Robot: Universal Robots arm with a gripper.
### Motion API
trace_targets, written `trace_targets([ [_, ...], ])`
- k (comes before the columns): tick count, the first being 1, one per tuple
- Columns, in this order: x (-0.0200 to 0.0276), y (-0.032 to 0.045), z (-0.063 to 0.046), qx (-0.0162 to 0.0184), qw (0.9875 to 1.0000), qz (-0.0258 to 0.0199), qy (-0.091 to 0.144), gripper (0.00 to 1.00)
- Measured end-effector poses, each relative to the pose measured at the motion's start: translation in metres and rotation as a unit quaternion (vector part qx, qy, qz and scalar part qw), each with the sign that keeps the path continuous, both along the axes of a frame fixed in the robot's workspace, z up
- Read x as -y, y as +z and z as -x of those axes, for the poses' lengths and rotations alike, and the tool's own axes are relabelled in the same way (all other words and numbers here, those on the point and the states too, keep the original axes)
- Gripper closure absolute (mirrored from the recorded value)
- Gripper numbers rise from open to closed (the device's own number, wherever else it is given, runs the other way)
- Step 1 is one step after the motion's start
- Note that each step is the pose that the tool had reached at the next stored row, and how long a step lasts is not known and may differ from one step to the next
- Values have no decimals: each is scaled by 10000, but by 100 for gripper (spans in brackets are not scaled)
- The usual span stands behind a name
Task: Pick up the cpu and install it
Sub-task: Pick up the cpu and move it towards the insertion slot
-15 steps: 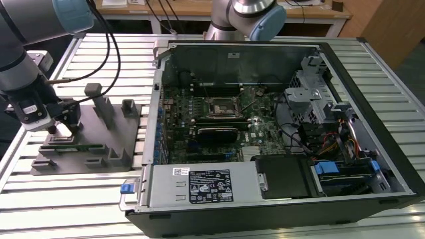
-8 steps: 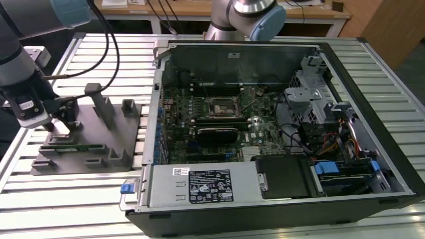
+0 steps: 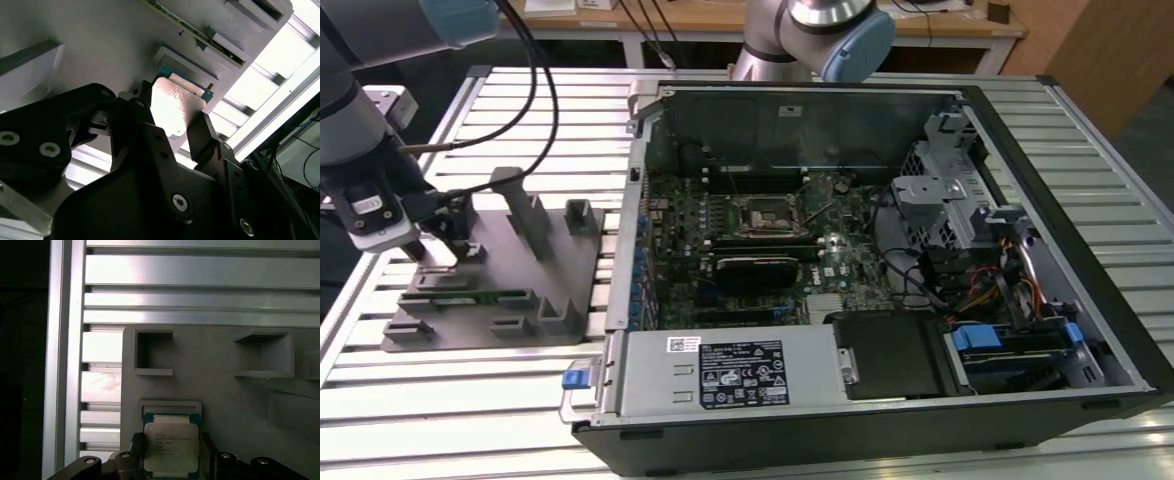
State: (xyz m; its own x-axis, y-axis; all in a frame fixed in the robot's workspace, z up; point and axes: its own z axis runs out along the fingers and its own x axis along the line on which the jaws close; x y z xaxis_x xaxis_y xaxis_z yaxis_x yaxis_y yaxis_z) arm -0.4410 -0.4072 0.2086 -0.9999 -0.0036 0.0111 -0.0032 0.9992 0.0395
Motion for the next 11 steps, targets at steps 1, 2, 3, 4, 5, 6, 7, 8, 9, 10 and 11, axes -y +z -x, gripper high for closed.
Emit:
trace_targets([
  [1, 0, 7, 0, 0, 10000, -3, 0, 47],
  [2, -1, 16, 1, 0, 10000, -7, -1, 47],
  [3, -1, 25, 1, 0, 10000, -11, -1, 47],
  [4, 0, 37, 0, 0, 10000, -12, 0, 47],
  [5, 0, 52, 0, 0, 10000, -13, 0, 47],
  [6, 0, 69, 0, 0, 10000, -13, 0, 47],
  [7, 0, 82, 0, 0, 10000, -14, 0, 47],
  [8, 0, 94, 0, 0, 10000, -14, 0, 47],
  [9, 0, 108, 0, 0, 10000, -17, 0, 47],
  [10, 1, 119, 0, 0, 10000, -26, 0, 47],
  [11, 2, 129, 0, 0, 10000, -43, 1, 47],
])
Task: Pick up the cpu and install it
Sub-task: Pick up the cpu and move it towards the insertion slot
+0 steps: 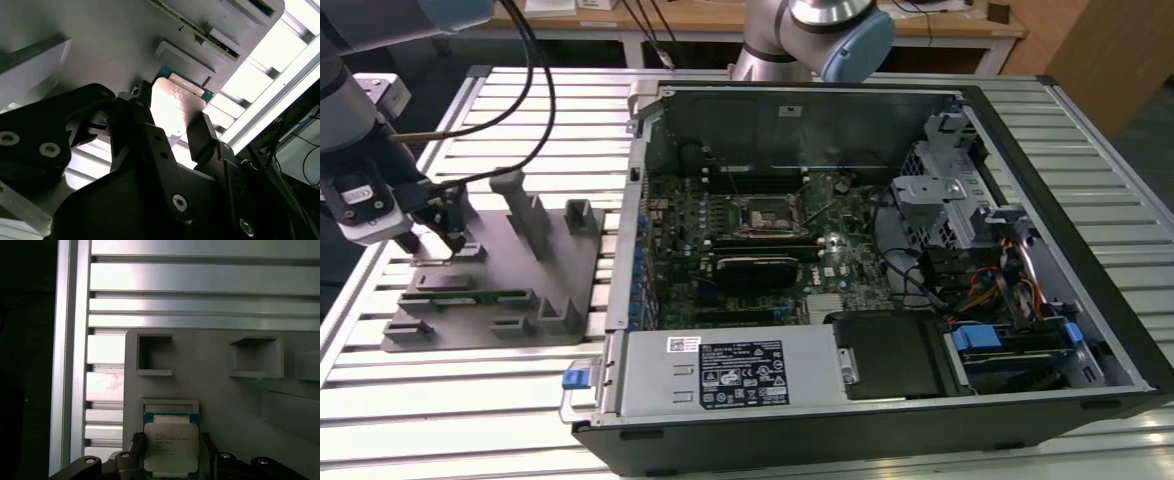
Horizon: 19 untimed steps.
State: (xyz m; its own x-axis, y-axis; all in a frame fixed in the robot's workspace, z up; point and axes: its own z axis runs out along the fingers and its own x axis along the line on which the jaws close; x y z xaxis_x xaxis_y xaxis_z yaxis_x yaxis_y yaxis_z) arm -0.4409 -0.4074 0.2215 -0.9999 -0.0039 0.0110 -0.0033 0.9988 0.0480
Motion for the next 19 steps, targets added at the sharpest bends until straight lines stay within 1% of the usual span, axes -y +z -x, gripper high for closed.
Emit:
trace_targets([
  [1, 0, 9, 1, -1, 10000, -11, 0, 47],
  [4, 0, 28, 0, 0, 10000, -17, -1, 47],
  [7, 0, 29, 0, 0, 10000, -74, 0, 47],
  [8, -1, 28, 0, 0, 10000, -84, -1, 47],
  [13, 0, 41, 1, 0, 10000, -83, -1, 47],
  [19, 0, 92, 1, 0, 10000, -83, -1, 47],
])
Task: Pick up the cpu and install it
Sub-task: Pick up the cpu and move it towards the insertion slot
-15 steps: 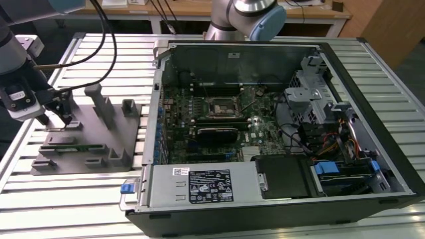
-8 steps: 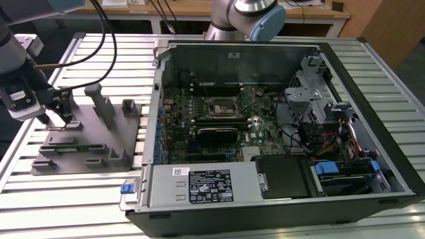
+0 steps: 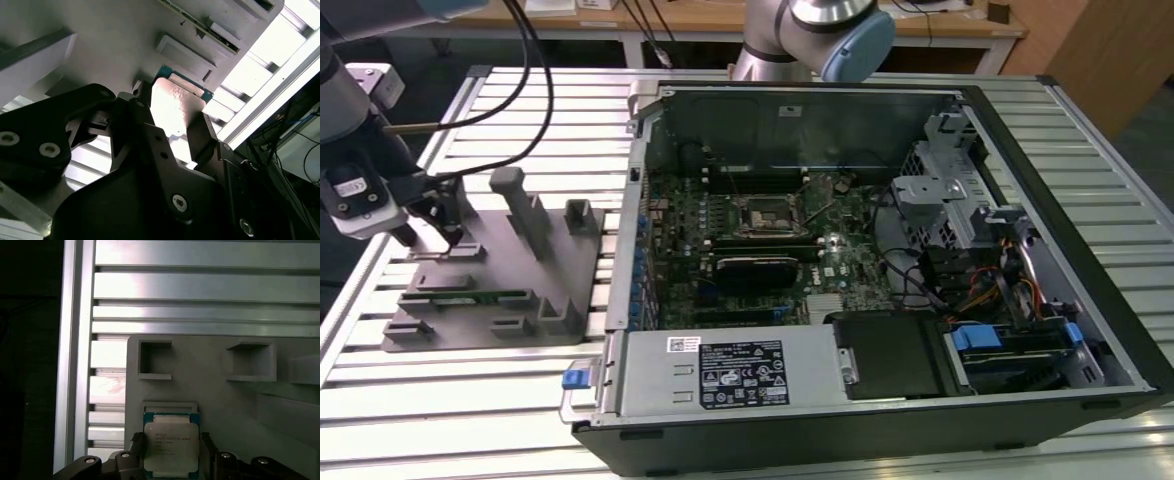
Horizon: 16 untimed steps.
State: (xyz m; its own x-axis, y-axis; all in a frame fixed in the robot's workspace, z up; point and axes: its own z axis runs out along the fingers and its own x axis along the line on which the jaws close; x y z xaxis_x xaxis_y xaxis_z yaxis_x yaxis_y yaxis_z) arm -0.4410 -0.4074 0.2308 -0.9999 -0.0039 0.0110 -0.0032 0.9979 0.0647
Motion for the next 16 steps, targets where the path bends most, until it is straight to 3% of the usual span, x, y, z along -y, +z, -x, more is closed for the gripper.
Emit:
trace_targets([
  [16, 0, 197, 0, 0, 10000, -2, 0, 47],
])
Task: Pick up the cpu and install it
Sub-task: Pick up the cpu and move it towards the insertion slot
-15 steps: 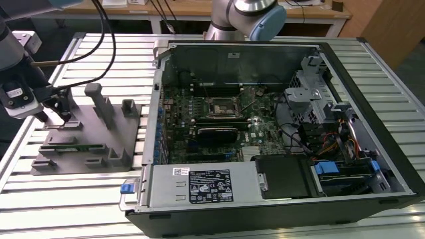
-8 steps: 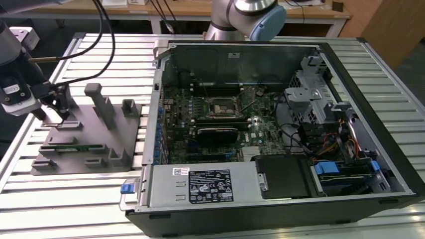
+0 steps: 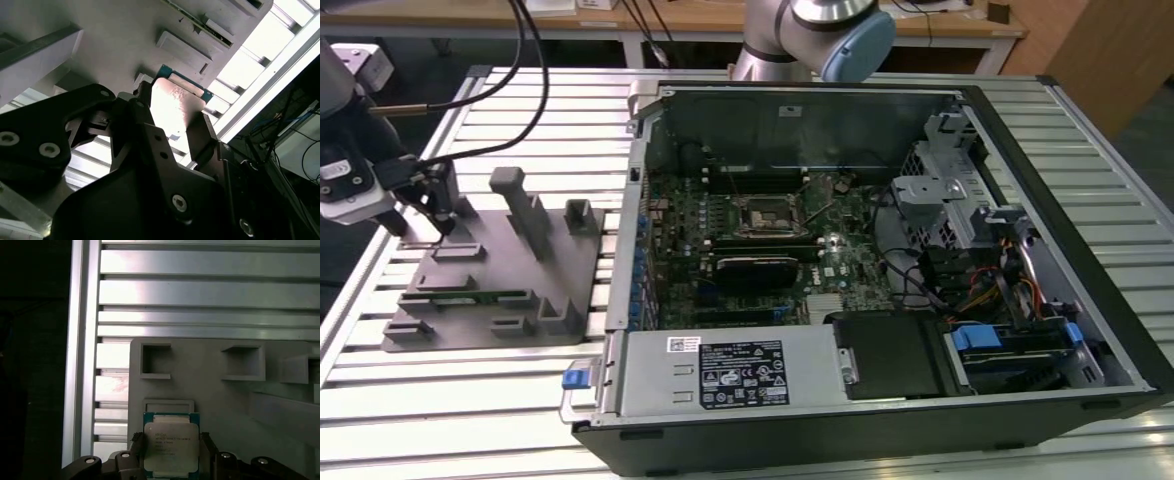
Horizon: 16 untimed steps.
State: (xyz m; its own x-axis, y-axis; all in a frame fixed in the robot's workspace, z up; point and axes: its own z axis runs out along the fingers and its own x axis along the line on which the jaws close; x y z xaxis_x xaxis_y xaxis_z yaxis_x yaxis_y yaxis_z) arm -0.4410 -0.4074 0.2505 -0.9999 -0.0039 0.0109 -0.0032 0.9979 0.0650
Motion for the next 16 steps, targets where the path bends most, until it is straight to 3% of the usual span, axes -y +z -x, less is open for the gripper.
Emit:
trace_targets([
  [16, 0, 231, 0, -1, 10000, 0, 0, 47],
])
